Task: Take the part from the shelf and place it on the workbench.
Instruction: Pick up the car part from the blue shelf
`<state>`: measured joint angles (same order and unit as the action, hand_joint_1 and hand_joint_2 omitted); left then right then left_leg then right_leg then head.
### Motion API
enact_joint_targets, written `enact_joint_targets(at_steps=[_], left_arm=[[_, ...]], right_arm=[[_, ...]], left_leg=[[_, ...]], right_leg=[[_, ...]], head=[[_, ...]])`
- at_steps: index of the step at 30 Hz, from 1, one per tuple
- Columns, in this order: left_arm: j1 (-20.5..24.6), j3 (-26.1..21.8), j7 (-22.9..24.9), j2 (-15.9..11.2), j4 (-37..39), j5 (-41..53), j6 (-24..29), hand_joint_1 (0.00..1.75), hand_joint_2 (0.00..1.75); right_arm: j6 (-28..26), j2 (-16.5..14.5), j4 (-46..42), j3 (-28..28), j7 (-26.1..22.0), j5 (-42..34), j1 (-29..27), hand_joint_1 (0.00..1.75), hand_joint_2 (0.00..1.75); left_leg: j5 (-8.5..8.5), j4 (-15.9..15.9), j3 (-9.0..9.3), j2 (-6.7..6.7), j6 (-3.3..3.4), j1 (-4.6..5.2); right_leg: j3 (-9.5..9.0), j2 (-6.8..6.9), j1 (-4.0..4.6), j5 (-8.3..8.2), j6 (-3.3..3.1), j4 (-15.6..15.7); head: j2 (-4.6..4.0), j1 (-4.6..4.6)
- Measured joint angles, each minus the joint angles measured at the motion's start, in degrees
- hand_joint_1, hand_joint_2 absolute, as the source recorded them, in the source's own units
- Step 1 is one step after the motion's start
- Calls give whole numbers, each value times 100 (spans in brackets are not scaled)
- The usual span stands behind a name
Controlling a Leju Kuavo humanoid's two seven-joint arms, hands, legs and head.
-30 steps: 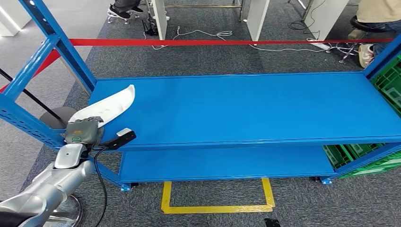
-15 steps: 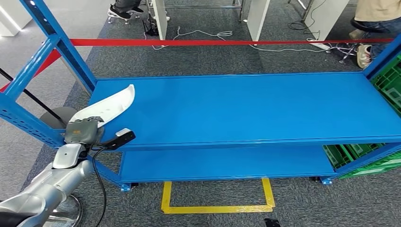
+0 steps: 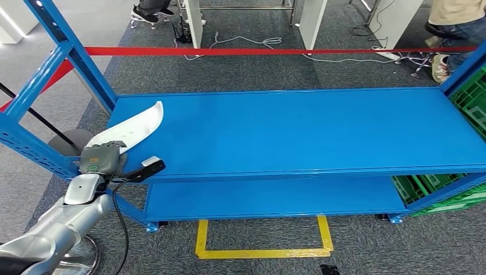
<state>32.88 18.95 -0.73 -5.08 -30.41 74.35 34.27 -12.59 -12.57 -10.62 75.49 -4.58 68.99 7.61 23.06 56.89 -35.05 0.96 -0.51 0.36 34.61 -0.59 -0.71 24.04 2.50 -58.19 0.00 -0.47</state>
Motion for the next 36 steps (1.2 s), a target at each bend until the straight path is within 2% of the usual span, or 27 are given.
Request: enact_joint_targets(at_steps=[8, 18, 28, 36], left_arm=[[95, 82, -473, 166, -267, 21, -56, 175, 175], [490, 449, -860, 516, -557, -96, -331, 175, 175], [1523, 1534, -1145, 1384, -938, -487, -1119, 175, 175], [2054, 2516, -985, 1496, -2313, -1013, -1588, 175, 175]], right_arm=[[0, 0, 0, -9, -24, 21, 8, 0, 0], [2, 0, 0, -31, 14, 108, 14, 0, 0], [3, 0, 0, -151, 62, 210, 91, 0, 0], [2, 0, 0, -157, 45, 183, 92, 0, 0]], left_leg=[[0, 1, -2, 0, 1, 1], [-2, 2, -4, 1, 3, 1], [-13, 5, -25, 10, 20, 12], [-16, 4, -32, 10, 25, 14]], right_leg=[[3, 0, -1, -1, 1, 1], [8, 1, -2, -3, 3, 1], [14, 9, -12, -19, 19, 5], [21, 11, -14, -19, 19, 5]], head=[[-1, 0], [0, 1], [0, -2], [0, -1]])
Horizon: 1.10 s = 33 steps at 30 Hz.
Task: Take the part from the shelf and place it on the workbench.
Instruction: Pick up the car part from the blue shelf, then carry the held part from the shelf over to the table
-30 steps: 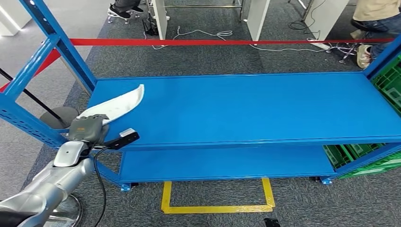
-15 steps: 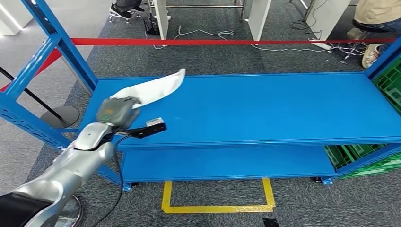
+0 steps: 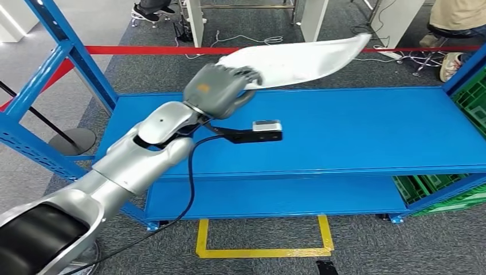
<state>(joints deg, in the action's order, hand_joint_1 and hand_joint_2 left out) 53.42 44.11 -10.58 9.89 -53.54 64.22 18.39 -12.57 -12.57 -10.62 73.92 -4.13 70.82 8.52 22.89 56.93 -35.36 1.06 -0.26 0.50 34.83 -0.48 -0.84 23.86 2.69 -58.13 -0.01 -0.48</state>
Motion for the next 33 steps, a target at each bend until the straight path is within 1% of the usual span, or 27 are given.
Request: enact_joint_targets(at_steps=[3, 7, 15, 20, 21, 23, 24, 25, 26, 27, 28, 29, 30, 31, 32, 33], left_arm=[[51, 244, 53, -23, -450, -44, -36, 175, 175], [-14, 443, 133, -120, -793, -54, -3, 175, 175], [-162, 590, 447, -258, -919, 56, 303, 175, 175], [-238, 613, 508, -313, -900, 101, 368, 175, 175], [-243, 622, 513, -319, -895, 112, 375, 175, 175], [-246, 637, 523, -322, -885, 125, 397, 175, 175], [-245, 643, 526, -321, -882, 128, 412, 175, 175], [-247, 649, 527, -320, -879, 131, 427, 175, 175], [-253, 657, 527, -320, -873, 133, 438, 175, 175], [-267, 665, 527, -320, -866, 136, 445, 175, 175], [-290, 671, 527, -320, -856, 140, 446, 175, 175], [-314, 677, 527, -320, -844, 144, 447, 175, 175], [-333, 680, 527, -320, -832, 146, 447, 175, 175], [-343, 682, 527, -320, -822, 147, 447, 175, 175], [-344, 682, 527, -320, -814, 148, 447, 175, 175], [-338, 682, 527, -320, -809, 148, 447, 175, 175]], right_arm=[[-1, 0, 0, 1, -20, -47, -14, 0, 0], [-2, 0, 0, 2, -24, -68, -51, 0, 0], [-2, 0, 0, 2, -18, -62, -78, 0, 0], [-2, 0, 0, 2, -18, -61, -77, 0, 0], [-3, -1, 0, 2, -17, -60, -76, 0, 0], [-5, -2, 0, 2, -15, -59, -74, 0, 0], [-7, -2, 0, 2, -13, -58, -73, 0, 0], [-9, -2, 0, 2, -11, -57, -72, 0, 0], [-10, -2, 0, 2, -10, -57, -74, 0, 0], [-10, -2, 0, 2, -9, -57, -77, 0, 0], [-11, -2, 0, 2, -9, -57, -82, 0, 0], [-11, -2, 0, 2, -9, -57, -87, 0, 0], [-11, -2, 0, 2, -9, -57, -91, 0, 0], [-11, -2, 0, 2, -9, -57, -91, 0, 0], [-11, -2, 0, 2, -9, -56, -88, 0, 0], [-10, -4, 1, 2, -9, -56, -82, 0, 0]], left_leg=[[1, 0, 1, -3, 0, 0], [0, 0, 0, -2, 0, 0], [1, 5, -1, -2, 4, 4], [22, 24, -8, -2, 51, 36], [18, 20, -9, -2, 67, 43], [-21, -42, 20, -9, 113, 22], [-43, -77, 38, -14, 134, 5], [-59, -108, 54, -19, 152, -12], [-61, -114, 59, -21, 162, -17], [-59, -114, 58, -22, 168, -17], [-57, -112, 58, -22, 170, -17], [-54, -110, 58, -22, 170, -20], [-49, -103, 59, -20, 162, -26], [-38, -86, 60, -17, 142, -39], [-17, -55, 59, -12, 110, -56], [8, -15, 49, -7, 66, -57]], right_leg=[[0, -6, 0, 0, 0, 0], [0, -1, 0, 0, 0, 0], [-2, -2, -4, -2, 3, 5], [-8, -4, -38, -12, 44, 28], [-13, -4, -44, -19, 60, 41], [-8, -1, -45, -5, 97, 43], [35, 1, -39, 66, 110, -47], [134, 4, -35, 200, 118, -260], [297, 7, -34, 385, 123, -607], [489, 6, -33, 578, 129, -1024], [676, 7, -36, 717, 136, -1407], [797, 7, -38, 762, 143, -1641], [810, 8, -43, 693, 150, -1645], [696, 11, -51, 514, 161, -1394], [495, 14, -65, 301, 179, -978], [285, 5, -68, 150, 192, -583]], head=[[-1, -1], [0, 0], [0, 0], [1, 3], [1, 3], [1, 2], [1, -3], [0, -8], [1, -10], [0, -14], [0, -14], [0, -15], [0, -16], [0, -15], [0, -16], [0, -21]])
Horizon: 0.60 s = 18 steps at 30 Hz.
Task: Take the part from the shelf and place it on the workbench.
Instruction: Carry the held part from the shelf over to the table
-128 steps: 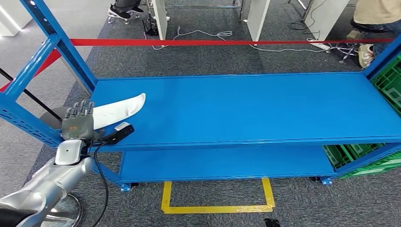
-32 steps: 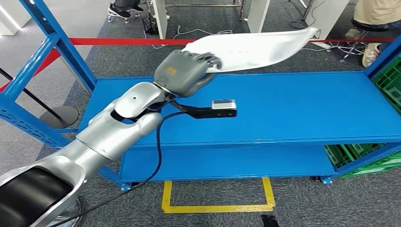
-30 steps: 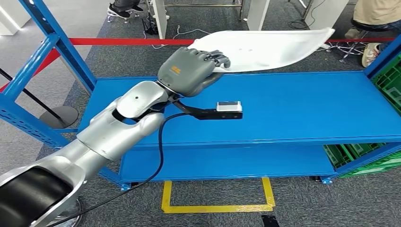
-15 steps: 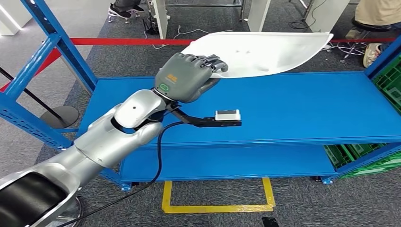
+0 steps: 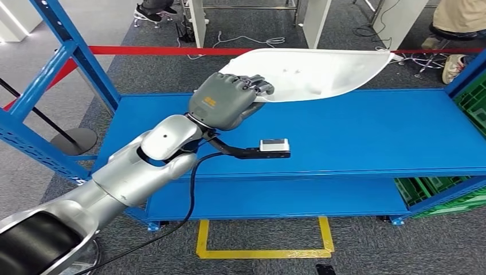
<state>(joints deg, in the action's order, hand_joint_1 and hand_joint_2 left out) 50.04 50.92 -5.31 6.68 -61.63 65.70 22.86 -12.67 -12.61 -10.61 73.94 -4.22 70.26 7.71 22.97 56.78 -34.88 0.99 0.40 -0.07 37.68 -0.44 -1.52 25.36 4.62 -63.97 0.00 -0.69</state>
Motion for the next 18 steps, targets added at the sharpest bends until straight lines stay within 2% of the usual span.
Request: enact_joint_targets(at_steps=[1, 2, 5, 6, 8, 10, 11, 12, 13, 15, 16, 17, 18], left_arm=[[5, -1, 0, 0, 5, 1, -2, 175, 175], [8, -1, -1, 0, 10, 2, -3, 175, 175], [7, -2, -2, -7, 32, 8, -8, 175, 175], [9, -2, -2, -12, 38, 9, -9, 175, 175], [14, -2, -2, -21, 48, 3, -5, 175, 175], [-1, -2, -4, -37, 58, -13, 9, 175, 175], [-18, -2, -7, -53, 68, -23, 19, 175, 175], [-37, -2, -10, -73, 77, -31, 33, 175, 175], [-54, -3, -15, -98, 85, -38, 58, 175, 175], [-81, -13, -32, -153, 91, -49, 127, 175, 175], [-96, -24, -42, -185, 91, -52, 168, 175, 175], [-116, -37, -54, -215, 91, -52, 201, 175, 175], [-150, -51, -63, -251, 92, -53, 227, 175, 175]], right_arm=[[1, -6, 1, 0, 0, 1, 6, 0, 0], [0, -11, 1, 0, 0, 1, 12, 0, 0], [-1, -21, 1, 0, 0, 8, 9, 0, 0], [1, -21, 1, 0, 0, 12, 7, 0, 0], [1, -22, 0, 0, 0, 16, 9, 0, 0], [-1, -21, -1, 0, -1, 16, 11, 0, 0], [-1, -20, -1, 0, -3, 14, 9, 0, 0], [-1, -19, -1, 0, -7, 10, 8, 0, 0], [-1, -18, -1, 0, -10, 5, 8, 0, 0], [-2, -18, -1, 0, -19, -7, 10, 0, 0], [-4, -18, -1, 0, -25, -11, 12, 0, 0], [-5, -17, -1, 1, -32, -15, 12, 0, 0], [-6, -17, -1, 2, -40, -19, 9, 0, 0]], left_leg=[[20, 43, -14, 5, -40, 1], [24, 72, -29, 9, -75, 12], [12, 86, -55, 7, -139, 14], [68, 140, -81, -1, -166, 8], [364, 569, -271, -21, -225, -2], [737, 1328, -605, -30, -256, -7], [831, 1610, -724, -31, -258, -8], [822, 1707, -754, -32, -252, -8], [711, 1579, -669, -32, -241, -8], [390, 883, -259, -41, -213, -8], [291, 517, -56, -42, -201, -5], [250, 277, 72, -42, -189, -1], [246, 153, 125, -37, -171, 8]], right_leg=[[-159, -17, -6, -101, -15, 304], [-227, -36, -8, -123, -45, 435], [-195, -74, 3, -134, -182, 421], [-185, -76, 1, -141, -218, 417], [-166, -64, -13, -162, -280, 423], [-135, -43, -12, -182, -311, 424], [-119, -34, -12, -193, -316, 424], [-103, -28, -12, -206, -316, 424], [-90, -25, -13, -220, -308, 424], [-74, -24, -14, -249, -275, 424], [-63, -27, -6, -262, -251, 419], [-51, -27, 3, -278, -223, 421], [-43, -26, 9, -301, -186, 434]], head=[[0, -4], [0, 3], [0, 32], [0, 38], [0, 60], [0, 76], [0, 78], [0, 78], [0, 78], [0, 78], [0, 77], [0, 73], [0, 74]])
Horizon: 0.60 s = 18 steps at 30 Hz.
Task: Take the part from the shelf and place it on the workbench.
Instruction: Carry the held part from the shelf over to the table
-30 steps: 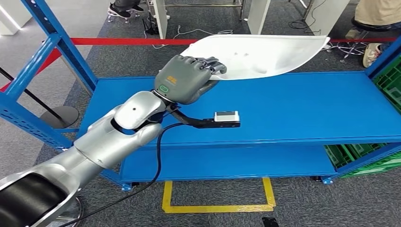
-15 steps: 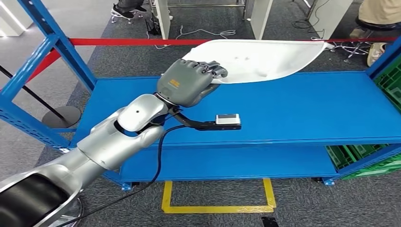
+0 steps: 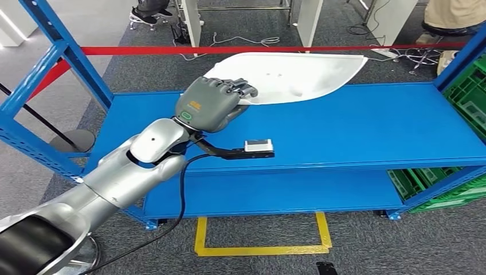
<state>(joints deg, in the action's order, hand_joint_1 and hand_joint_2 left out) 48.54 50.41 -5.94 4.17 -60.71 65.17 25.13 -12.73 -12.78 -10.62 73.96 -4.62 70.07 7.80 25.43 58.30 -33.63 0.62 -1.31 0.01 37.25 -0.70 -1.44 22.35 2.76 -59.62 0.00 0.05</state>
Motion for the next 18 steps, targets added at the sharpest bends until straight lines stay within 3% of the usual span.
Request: enact_joint_targets(at_steps=[2, 4, 5, 8, 9, 10, 11, 14, 15, 18], left_arm=[[-81, -32, -13, -66, 3, -1, 26, 175, 175], [-146, -65, -15, -118, 6, -9, 33, 175, 175], [-175, -83, -12, -144, 8, -17, 45, 175, 175], [-355, -144, 24, -315, 33, -36, 159, 175, 175], [-448, -174, 32, -387, 50, -37, 208, 175, 175], [-543, -214, 36, -455, 70, -37, 261, 175, 175], [-633, -261, 37, -521, 90, -37, 320, 175, 175], [-825, -443, 33, -703, 128, -39, 494, 175, 175], [-864, -496, 30, -757, 137, -39, 529, 175, 175], [-951, -587, 23, -871, 150, -37, 556, 175, 175]], right_arm=[[-1, 1, 0, 1, -9, -2, -11, 0, 0], [-2, 1, 0, 1, -9, -7, -18, 0, 0], [-2, 1, 0, 1, -8, -11, -18, 0, 0], [-3, 1, 0, 1, 27, -21, -26, 0, 0], [-3, 1, 0, 1, 43, -24, -36, 0, 0], [-4, 2, 0, 1, 53, -30, -46, 0, 0], [-4, 2, 0, 1, 59, -40, -54, 0, 0], [-7, 5, 0, 3, 56, -76, -42, 0, 0], [-7, 7, 0, 3, 53, -83, -37, 0, 0], [-13, 10, -1, 5, 49, -95, -44, 0, 0]], left_leg=[[-28, -27, -24, 16, 60, 12], [-84, -46, -54, 18, 142, -1], [-111, -55, -70, 14, 180, -9], [-158, -56, -123, -14, 239, 12], [-172, -55, -142, -23, 246, 24], [-187, -54, -158, -26, 247, 36], [-201, -53, -170, -24, 242, 45], [-238, -38, -202, -14, 194, 69], [-257, -34, -218, -15, 165, 73], [-296, -45, -254, -14, 64, 64]], right_leg=[[5, 6, -2, -53, 76, 52], [59, 17, -9, 14, 132, -8], [149, 22, -7, 161, 146, -208], [578, 31, 24, 769, 146, -1323], [638, 31, 37, 845, 135, -1543], [578, 31, 51, 809, 114, -1523], [397, 30, 66, 685, 83, -1268], [-275, 28, 117, 367, -27, -154], [-351, 26, 130, 351, -54, -4], [-334, 26, 133, 286, -137, 52]], head=[[0, -1], [0, -12], [-1, -23], [-1, -51], [0, -51], [0, -51], [0, -51], [0, -47], [0, -44], [0, -43]])
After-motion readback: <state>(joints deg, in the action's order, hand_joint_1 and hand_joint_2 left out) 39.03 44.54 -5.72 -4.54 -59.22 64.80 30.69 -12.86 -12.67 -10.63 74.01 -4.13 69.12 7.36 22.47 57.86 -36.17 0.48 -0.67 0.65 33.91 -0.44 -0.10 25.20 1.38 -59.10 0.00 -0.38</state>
